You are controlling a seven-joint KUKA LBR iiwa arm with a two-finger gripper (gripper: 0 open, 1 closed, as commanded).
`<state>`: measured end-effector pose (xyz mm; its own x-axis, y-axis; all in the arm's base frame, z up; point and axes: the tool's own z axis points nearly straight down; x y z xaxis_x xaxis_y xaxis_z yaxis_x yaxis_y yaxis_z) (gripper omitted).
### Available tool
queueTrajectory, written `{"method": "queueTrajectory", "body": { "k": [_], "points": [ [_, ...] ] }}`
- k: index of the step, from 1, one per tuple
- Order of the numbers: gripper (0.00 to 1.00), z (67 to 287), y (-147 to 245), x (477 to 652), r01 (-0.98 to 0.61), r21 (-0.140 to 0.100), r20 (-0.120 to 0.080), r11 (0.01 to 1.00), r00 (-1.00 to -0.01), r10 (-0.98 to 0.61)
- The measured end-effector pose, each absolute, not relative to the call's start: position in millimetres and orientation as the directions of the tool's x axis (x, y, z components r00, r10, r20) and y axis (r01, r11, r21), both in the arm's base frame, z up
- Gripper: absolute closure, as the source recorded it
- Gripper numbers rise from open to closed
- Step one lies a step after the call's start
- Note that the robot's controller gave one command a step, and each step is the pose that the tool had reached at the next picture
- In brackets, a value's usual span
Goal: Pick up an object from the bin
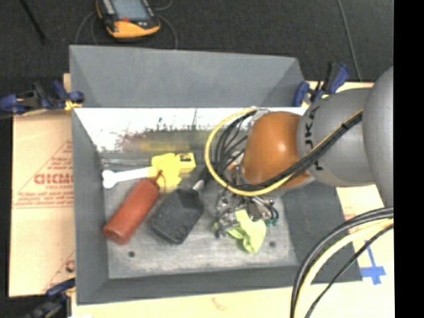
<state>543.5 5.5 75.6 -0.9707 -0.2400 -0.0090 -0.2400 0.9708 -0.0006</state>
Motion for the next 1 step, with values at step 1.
{"method": "queueTrajectory", "body": {
  "k": [1],
  "points": [
    [1.0,215.3,0.5,558.5,-0.385,-0.002,-0.005,0.923,-0.923,-0.385]
  ]
}}
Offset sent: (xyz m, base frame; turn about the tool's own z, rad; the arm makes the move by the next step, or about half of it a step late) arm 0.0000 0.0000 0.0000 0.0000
